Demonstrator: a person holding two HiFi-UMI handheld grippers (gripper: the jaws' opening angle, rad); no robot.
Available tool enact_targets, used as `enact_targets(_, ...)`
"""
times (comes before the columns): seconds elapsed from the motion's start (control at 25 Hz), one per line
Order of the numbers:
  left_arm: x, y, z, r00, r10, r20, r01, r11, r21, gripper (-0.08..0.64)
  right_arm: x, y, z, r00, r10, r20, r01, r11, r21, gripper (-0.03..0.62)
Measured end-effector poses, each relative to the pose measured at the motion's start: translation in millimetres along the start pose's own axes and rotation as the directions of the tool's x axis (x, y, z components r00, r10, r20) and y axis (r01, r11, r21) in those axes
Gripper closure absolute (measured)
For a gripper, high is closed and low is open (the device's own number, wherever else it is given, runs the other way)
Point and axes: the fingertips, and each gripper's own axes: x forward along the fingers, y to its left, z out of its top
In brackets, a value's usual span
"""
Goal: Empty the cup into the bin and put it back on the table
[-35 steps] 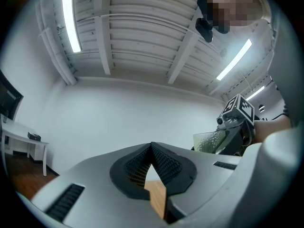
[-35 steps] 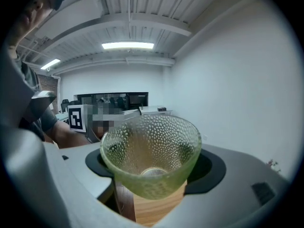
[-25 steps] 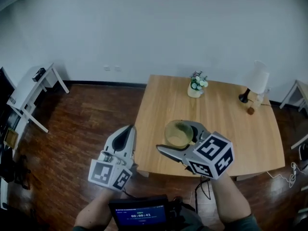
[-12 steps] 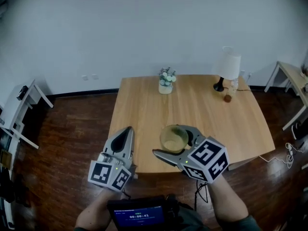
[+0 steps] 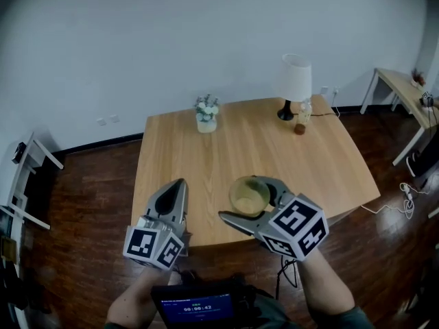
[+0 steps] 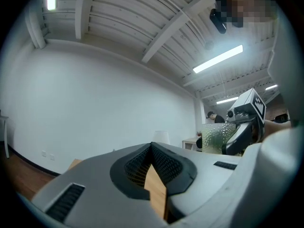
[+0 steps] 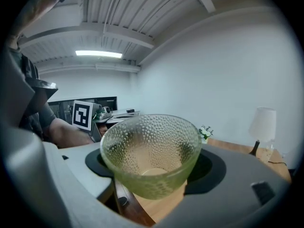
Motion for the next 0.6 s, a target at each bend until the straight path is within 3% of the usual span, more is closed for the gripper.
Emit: enact_targets(0.6,56,-36,-31,0.990,-0.129,-0.057,0.126,0.991,-0.051,0.560,-32,-54,-20,0.992,-0.128,-0.008,0.128,0.991,0.050,0.192)
